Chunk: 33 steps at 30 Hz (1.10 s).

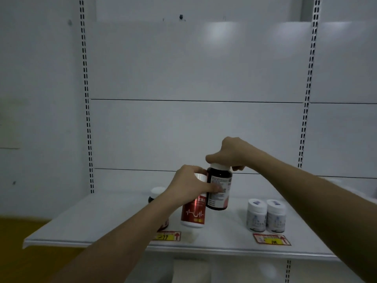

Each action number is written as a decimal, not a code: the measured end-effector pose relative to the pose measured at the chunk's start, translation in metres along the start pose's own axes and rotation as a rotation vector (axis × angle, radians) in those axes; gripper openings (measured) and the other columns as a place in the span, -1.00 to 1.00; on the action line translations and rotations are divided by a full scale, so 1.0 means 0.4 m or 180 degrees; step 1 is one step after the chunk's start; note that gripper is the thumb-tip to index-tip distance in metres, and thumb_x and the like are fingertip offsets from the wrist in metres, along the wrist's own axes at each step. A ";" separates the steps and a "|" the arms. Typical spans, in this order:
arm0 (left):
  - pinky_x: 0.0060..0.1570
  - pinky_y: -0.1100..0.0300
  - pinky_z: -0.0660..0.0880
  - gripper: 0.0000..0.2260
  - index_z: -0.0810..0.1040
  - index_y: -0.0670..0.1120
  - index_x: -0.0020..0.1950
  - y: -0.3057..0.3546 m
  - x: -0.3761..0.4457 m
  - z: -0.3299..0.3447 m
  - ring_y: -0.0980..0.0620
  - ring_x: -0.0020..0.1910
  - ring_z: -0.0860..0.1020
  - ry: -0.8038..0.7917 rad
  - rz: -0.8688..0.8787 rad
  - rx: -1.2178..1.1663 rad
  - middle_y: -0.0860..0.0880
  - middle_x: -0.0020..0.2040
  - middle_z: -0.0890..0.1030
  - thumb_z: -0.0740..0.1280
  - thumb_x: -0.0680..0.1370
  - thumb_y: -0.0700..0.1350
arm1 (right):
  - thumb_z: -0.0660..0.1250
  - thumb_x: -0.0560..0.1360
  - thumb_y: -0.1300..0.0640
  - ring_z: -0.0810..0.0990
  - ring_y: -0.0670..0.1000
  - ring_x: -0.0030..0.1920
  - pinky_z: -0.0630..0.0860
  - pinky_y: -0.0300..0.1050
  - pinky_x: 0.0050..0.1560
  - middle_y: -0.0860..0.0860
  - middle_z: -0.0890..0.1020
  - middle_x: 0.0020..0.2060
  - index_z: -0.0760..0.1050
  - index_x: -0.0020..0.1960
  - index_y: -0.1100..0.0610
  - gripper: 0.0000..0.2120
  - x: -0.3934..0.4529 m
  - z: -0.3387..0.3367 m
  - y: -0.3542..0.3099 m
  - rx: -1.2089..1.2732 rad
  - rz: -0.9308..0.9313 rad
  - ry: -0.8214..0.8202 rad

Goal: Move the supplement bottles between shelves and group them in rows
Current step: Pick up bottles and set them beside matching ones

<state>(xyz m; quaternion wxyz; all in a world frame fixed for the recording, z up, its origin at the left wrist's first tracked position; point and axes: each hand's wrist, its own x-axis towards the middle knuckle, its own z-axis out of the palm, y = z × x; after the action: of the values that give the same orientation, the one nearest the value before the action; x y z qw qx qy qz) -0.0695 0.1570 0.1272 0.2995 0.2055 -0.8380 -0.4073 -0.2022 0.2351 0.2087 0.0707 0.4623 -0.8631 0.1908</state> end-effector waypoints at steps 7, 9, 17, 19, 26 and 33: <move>-0.24 0.20 0.63 -0.77 0.69 0.06 -0.06 -0.077 0.036 -0.110 0.09 -0.23 0.70 -0.0469 0.0183 -0.0291 0.07 -0.19 0.72 0.58 0.32 -0.02 | 0.31 0.56 -0.07 0.65 0.04 -0.06 0.63 -0.15 -0.23 0.03 0.59 0.13 0.43 0.34 0.01 -0.62 -0.011 -0.019 -0.041 0.0858 -0.0238 -0.1281; -0.30 0.29 0.58 -0.77 0.68 0.12 -0.05 -0.094 0.050 -0.147 0.12 -0.22 0.69 -0.0544 0.0274 -0.0335 0.12 -0.16 0.72 0.57 0.33 -0.01 | 0.34 0.57 0.10 0.65 0.04 0.01 0.63 -0.18 -0.16 -0.02 0.55 0.23 0.41 0.40 -0.04 -0.59 -0.017 -0.030 -0.034 0.1325 -0.0492 -0.1349; -0.31 0.30 0.49 -0.73 0.55 0.20 0.07 -0.143 0.087 -0.232 0.12 -0.11 0.60 0.0081 0.0409 -0.0281 0.09 -0.02 0.58 0.45 0.42 0.19 | 0.48 0.44 -0.05 0.70 0.01 -0.23 0.57 -0.27 -0.37 0.06 0.68 -0.10 0.56 0.21 0.16 -0.57 0.033 0.049 -0.063 0.1120 -0.0108 -0.0521; -0.25 0.23 0.48 -0.85 0.53 0.15 0.04 -0.153 0.097 -0.262 0.08 -0.10 0.60 0.0194 0.0360 -0.0479 0.03 -0.01 0.58 0.36 0.51 0.14 | 0.50 0.41 -0.07 0.69 -0.01 -0.25 0.54 -0.30 -0.42 0.05 0.68 -0.16 0.61 0.12 0.18 -0.59 0.055 0.073 -0.062 0.0994 -0.0026 -0.0455; -0.11 0.12 0.47 -0.85 0.47 0.10 0.12 -0.183 0.103 -0.312 0.01 -0.10 0.54 0.0040 0.0179 -0.0942 -0.06 0.02 0.52 0.19 0.61 -0.10 | 0.52 0.41 -0.02 0.69 0.02 -0.24 0.59 -0.24 -0.40 0.08 0.64 -0.16 0.52 0.18 0.22 -0.53 0.094 0.224 -0.088 0.1091 0.0266 -0.0829; 0.04 0.06 0.55 -0.77 0.46 0.07 0.24 -0.199 0.097 -0.348 -0.06 0.07 0.59 -0.0079 0.0209 -0.1208 -0.11 0.16 0.58 0.29 0.60 -0.11 | 0.52 0.41 -0.03 0.69 0.01 -0.21 0.62 -0.21 -0.32 0.10 0.64 -0.09 0.47 0.24 0.20 -0.48 0.084 0.335 -0.101 0.1373 0.0368 -0.1187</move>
<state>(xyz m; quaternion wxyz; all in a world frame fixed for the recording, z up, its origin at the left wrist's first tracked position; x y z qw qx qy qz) 0.0031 0.0099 0.1441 0.3356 0.1128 -0.7560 -0.5505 -0.1806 0.1362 0.1066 -0.2001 0.4438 -0.8256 0.2853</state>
